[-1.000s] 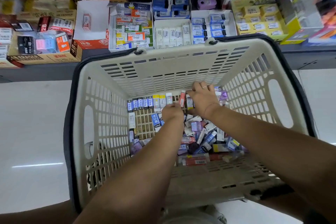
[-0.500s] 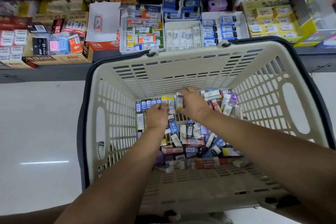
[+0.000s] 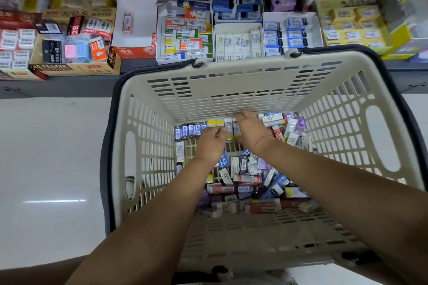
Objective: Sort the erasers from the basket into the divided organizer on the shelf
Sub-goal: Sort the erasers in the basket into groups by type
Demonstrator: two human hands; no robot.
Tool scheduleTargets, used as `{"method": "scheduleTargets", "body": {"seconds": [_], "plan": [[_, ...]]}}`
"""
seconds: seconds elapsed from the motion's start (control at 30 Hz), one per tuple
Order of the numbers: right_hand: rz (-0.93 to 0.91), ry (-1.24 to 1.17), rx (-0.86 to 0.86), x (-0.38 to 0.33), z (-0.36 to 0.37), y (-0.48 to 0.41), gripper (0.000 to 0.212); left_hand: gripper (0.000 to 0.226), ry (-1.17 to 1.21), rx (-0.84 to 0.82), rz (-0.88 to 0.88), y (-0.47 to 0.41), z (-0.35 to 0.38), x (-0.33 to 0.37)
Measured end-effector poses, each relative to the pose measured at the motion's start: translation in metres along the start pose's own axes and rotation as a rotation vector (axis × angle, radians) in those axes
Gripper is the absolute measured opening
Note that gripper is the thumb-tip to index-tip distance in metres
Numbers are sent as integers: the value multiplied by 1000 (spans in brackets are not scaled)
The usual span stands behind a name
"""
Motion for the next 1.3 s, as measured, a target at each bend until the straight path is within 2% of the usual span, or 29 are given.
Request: {"method": "scheduleTargets", "body": {"seconds": [0.1,0.17,0.27,0.4,0.6,0.77,0.83,1.07,1.17,1.27,1.3], "plan": [[-43,-68,41,0,-7,2,66,39,-136,-12,132,2,5,12],[-66,25,86,10,-13,6,65,39,-317,-42,290,5,15,23],[-58,160,67,32,-14,11,68,42,-640,-132,492,10,38,31],[-36,119,90,50,-23,20,69,47,-764,-151,583,12,52,36],[7,235,138,78,-43,37,46,51,-870,-143,592,6,68,39],[74,294,9,86,-30,36,60,51,-860,-156,579,2,75,44],[84,290,-20,90,-31,38,59,51,-842,-170,592,3,80,44],[121,358,-120,93,-29,34,40,49,-722,-155,529,0,82,43],[211,314,-117,97,-33,32,20,49,-664,-147,480,-5,82,43],[252,223,-207,100,-28,40,39,47,-628,-161,443,-7,81,42],[272,144,-203,102,-27,42,39,45,-600,-155,436,-7,80,43]]}}
Point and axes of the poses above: each hand's wrist, its own y-axis away from the middle knuckle, its own z-axis out of the palm, x = y × z, the point moved 9 cm from there along -y, towards the middle knuckle, and after that the axes turned 9 degrees about y, right-handed, at the moved point
